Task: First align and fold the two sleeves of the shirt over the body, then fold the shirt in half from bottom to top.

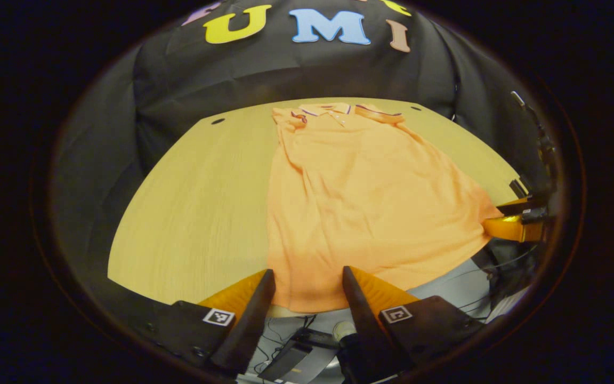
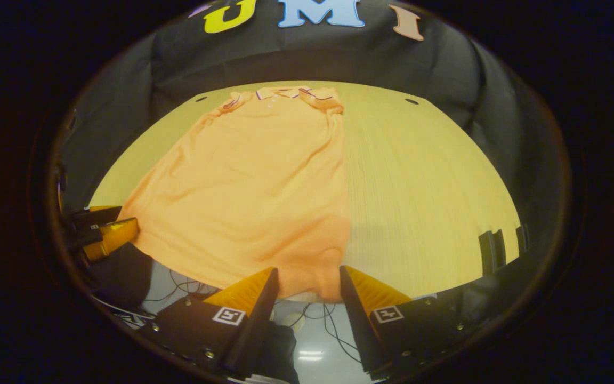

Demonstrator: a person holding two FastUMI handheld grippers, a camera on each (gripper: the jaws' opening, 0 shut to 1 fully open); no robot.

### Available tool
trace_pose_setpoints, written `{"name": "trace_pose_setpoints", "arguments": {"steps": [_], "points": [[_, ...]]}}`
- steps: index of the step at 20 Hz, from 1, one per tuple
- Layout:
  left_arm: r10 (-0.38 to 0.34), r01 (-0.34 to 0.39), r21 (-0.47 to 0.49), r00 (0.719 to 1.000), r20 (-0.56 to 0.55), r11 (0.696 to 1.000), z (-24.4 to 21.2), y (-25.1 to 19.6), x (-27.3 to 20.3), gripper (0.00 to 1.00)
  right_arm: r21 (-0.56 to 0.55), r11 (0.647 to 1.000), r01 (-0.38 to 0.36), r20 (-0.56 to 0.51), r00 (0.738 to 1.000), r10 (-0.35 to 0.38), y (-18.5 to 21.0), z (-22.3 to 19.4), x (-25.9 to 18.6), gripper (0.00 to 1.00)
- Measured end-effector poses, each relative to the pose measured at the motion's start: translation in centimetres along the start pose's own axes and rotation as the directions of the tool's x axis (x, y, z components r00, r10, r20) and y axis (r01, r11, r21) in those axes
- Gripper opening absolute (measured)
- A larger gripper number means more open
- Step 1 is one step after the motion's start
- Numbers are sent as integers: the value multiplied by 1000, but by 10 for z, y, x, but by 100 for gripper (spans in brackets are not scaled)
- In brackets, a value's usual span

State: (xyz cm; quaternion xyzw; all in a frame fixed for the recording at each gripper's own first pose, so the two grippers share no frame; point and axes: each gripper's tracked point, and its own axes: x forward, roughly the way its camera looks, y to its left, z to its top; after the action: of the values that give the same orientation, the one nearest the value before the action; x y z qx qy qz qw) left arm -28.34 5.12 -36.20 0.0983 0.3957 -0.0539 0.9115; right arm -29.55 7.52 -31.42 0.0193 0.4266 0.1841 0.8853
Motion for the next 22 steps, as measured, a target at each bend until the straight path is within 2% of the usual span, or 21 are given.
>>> {"name": "trace_pose_setpoints", "arguments": {"steps": [1,2,3,4,5,6,7,8,12,17,22], "points": [[-3,3,11,1000,2,1000,0,-3,-1,73,0,1000,-4,-2,1000,4,2,1,-1,55],[2,-2,25,1000,9,1000,2,-6,1,60,4,1000,-7,4,1000,7,1,2,0,44],[15,-15,27,1000,13,1000,2,-5,2,44,17,1000,-14,5,1000,14,2,2,-1,27],[19,-19,25,1000,15,1000,3,-6,2,28,22,999,-27,3,1000,27,3,2,-1,18],[14,-14,16,1000,14,1000,3,-9,1,12,22,999,-36,7,999,36,3,2,-1,16],[6,-7,4,1000,17,1000,4,-11,0,10,44,998,-35,9,999,35,0,5,-2,16],[11,-11,-9,1000,20,1000,5,-10,-1,9,58,997,-55,5,999,54,4,1,-4,1],[13,-13,-13,1000,18,1000,5,-10,-1,6,67,996,-62,9,998,62,3,2,-4,1],[38,-35,-46,997,62,998,25,-8,-17,6,42,996,-84,70,994,81,0,21,-16,1],[75,-61,-77,978,195,995,81,-11,-41,6,-2,994,-106,223,969,104,-7,83,-41,1],[90,-70,-85,959,268,994,142,-5,-36,6,2,994,-111,322,941,105,-15,148,-49,0]]}}
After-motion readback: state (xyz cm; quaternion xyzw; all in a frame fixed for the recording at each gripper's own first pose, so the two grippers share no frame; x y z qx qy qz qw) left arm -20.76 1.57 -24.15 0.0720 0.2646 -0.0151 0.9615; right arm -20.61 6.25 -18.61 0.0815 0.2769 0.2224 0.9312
